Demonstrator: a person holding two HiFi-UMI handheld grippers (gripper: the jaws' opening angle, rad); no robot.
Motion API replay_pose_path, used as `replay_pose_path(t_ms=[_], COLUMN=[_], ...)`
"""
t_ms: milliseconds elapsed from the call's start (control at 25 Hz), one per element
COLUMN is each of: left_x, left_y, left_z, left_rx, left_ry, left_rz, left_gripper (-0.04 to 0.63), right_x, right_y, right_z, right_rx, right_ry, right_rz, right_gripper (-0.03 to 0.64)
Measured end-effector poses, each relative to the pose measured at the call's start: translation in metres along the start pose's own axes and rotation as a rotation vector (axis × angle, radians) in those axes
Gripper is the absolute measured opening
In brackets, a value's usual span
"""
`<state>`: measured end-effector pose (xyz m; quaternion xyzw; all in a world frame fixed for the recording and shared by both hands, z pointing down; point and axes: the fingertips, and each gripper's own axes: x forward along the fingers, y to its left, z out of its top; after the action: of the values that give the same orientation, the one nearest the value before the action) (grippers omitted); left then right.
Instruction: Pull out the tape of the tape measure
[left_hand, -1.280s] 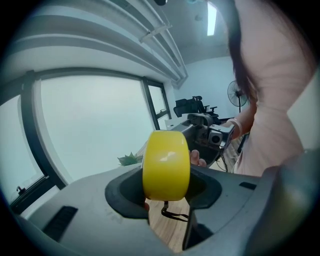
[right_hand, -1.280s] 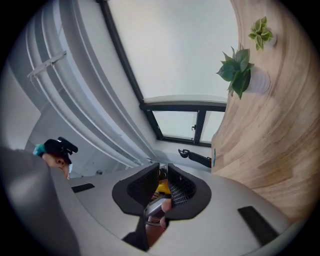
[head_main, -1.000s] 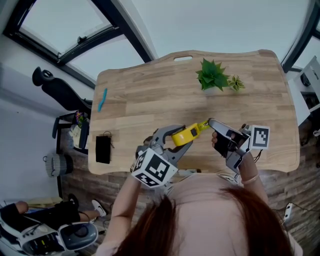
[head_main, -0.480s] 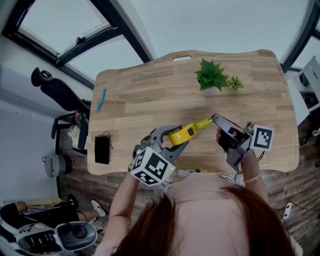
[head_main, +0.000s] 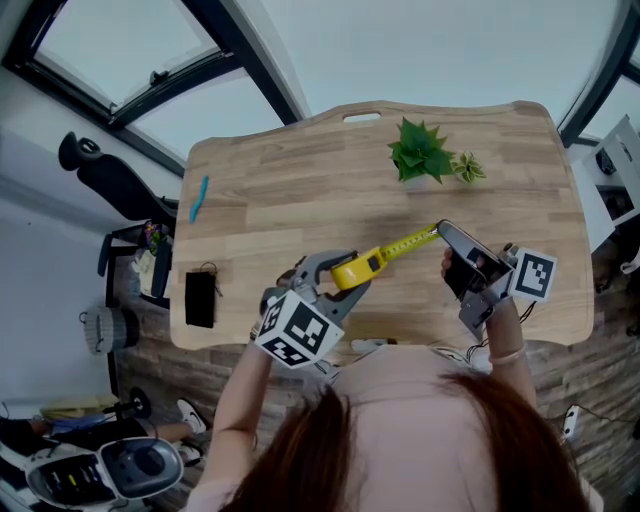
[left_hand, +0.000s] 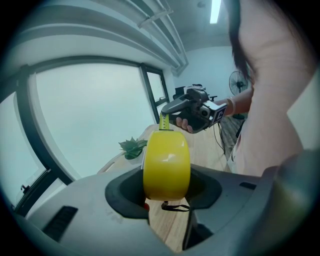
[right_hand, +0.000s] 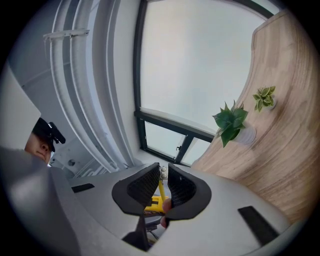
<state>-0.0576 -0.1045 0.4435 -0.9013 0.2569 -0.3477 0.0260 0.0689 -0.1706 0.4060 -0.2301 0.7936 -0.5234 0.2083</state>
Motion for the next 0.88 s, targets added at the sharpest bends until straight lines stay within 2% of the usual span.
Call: replay_pose_path(t_ms=[880], left_x=[-0.001], left_y=[-0.002], left_z=[-0.024], left_rx=[-0.013], left_ry=[0.041], left_rz=[-0.020], left_gripper=[0.167], right_x=[-0.028], right_y=[-0.003], right_z=[0.037], right_rx=[-0.033], right_ry=[-0.101], right_rz=[-0.047], right_gripper=[0.049])
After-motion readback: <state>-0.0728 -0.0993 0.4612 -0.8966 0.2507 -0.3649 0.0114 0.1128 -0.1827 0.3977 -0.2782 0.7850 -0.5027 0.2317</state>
